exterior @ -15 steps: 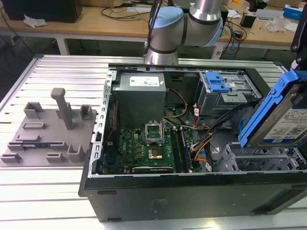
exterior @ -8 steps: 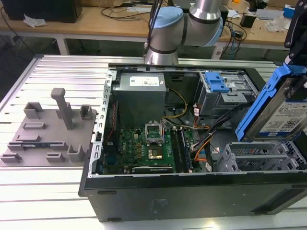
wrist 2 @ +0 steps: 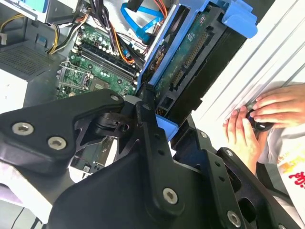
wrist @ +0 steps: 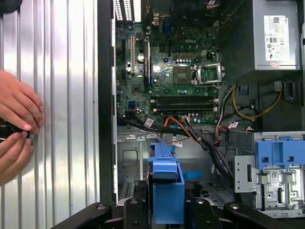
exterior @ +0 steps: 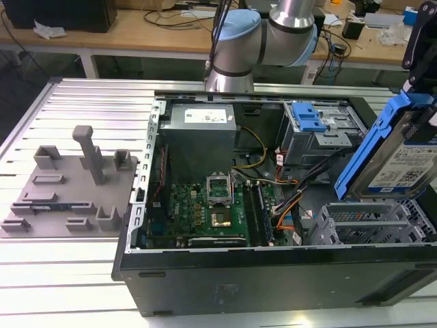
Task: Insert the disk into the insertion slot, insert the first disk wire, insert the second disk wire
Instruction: 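Insert the disk into the insertion slot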
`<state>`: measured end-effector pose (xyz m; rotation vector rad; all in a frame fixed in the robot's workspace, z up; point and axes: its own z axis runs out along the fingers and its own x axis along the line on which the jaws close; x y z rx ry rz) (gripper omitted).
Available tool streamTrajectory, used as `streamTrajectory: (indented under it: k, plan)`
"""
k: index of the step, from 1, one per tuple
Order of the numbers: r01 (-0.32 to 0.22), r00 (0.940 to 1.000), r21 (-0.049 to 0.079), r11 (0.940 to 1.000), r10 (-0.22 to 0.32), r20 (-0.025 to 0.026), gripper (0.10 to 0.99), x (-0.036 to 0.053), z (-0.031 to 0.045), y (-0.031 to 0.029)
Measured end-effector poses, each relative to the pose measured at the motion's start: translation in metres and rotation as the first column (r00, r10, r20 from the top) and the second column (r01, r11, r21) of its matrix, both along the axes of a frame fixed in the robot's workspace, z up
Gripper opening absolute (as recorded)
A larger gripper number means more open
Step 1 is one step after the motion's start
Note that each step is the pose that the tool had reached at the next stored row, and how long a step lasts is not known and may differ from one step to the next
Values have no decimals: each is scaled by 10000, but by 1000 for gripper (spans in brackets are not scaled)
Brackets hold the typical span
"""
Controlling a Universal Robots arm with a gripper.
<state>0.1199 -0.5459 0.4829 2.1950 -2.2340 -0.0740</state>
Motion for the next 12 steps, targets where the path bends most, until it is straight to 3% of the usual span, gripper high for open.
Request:
streamTrajectory:
  k: [12]
  plan:
    - [-1,10000,-2,10000,1,-30,369,0,-77,1]
